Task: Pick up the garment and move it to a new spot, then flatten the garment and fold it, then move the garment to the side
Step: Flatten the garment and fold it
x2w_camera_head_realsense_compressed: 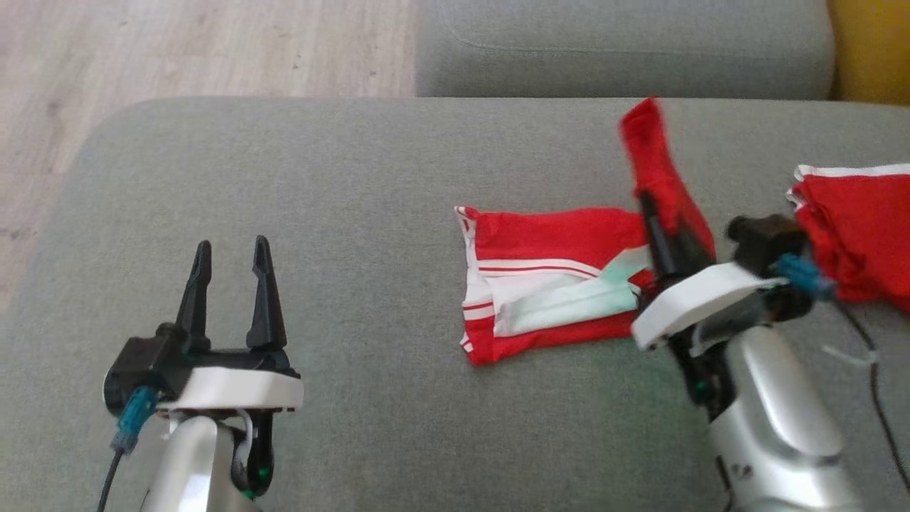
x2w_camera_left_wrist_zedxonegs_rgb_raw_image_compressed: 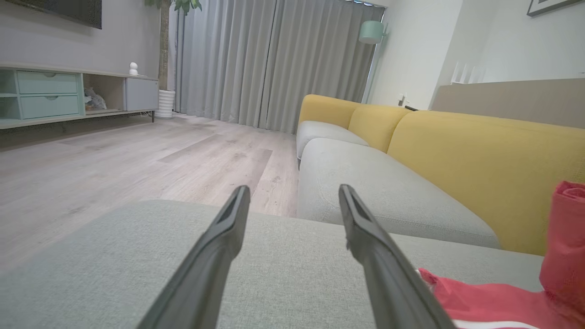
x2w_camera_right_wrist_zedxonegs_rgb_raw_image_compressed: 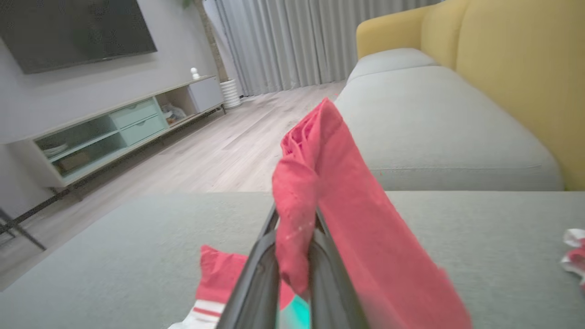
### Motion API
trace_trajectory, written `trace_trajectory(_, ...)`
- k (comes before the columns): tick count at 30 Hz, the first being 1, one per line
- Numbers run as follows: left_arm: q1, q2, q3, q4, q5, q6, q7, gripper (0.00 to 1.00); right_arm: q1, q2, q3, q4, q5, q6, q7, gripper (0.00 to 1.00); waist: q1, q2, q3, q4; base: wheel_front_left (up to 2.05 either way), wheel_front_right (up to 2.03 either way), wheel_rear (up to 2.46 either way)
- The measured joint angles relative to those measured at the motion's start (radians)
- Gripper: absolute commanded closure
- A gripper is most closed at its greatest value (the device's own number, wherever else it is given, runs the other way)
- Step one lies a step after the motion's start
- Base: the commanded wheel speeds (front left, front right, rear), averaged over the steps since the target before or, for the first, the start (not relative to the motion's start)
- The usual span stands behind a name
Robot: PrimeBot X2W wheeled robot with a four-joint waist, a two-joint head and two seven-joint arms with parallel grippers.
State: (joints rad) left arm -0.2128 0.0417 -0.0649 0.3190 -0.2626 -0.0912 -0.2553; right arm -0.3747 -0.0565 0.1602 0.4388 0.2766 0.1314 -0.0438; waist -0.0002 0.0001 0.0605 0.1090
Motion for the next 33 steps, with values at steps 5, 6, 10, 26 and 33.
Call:
trace_trajectory(5,0.017,0.000,0.000,0.000,0.006,0.000,0.000,0.00,0.004,0.000,0.113,0.035,0.072,0.000,-0.012,1.00,0.0000,0.0000,-0.008,0.027,0.00,0.00,0.00)
trace_trajectory(6,0.019,0.000,0.000,0.000,0.006,0.000,0.000,0.00,0.004,0.000,0.130,0.047,0.084,0.000,-0.020,1.00,0.0001,0.0000,-0.008,0.032,0.00,0.00,0.00)
trace_trajectory(10,0.019,0.000,-0.002,0.000,0.006,0.000,0.000,0.00,0.001,0.000,0.227,0.107,0.108,0.000,-0.044,1.00,0.0001,0.0000,0.002,0.053,0.00,0.00,0.00)
trace_trajectory(26,0.012,0.000,-0.003,0.002,-0.005,-0.001,0.000,0.00,-0.068,-0.002,0.367,0.264,0.128,0.000,-0.123,1.00,0.0003,0.0000,0.061,0.103,0.00,0.00,0.00)
trace_trajectory(33,0.005,0.000,-0.031,0.016,-0.011,0.000,0.000,0.00,-0.068,-0.010,0.467,0.276,0.141,0.000,-0.100,0.00,0.0002,0.0000,0.070,0.119,0.00,0.00,0.00)
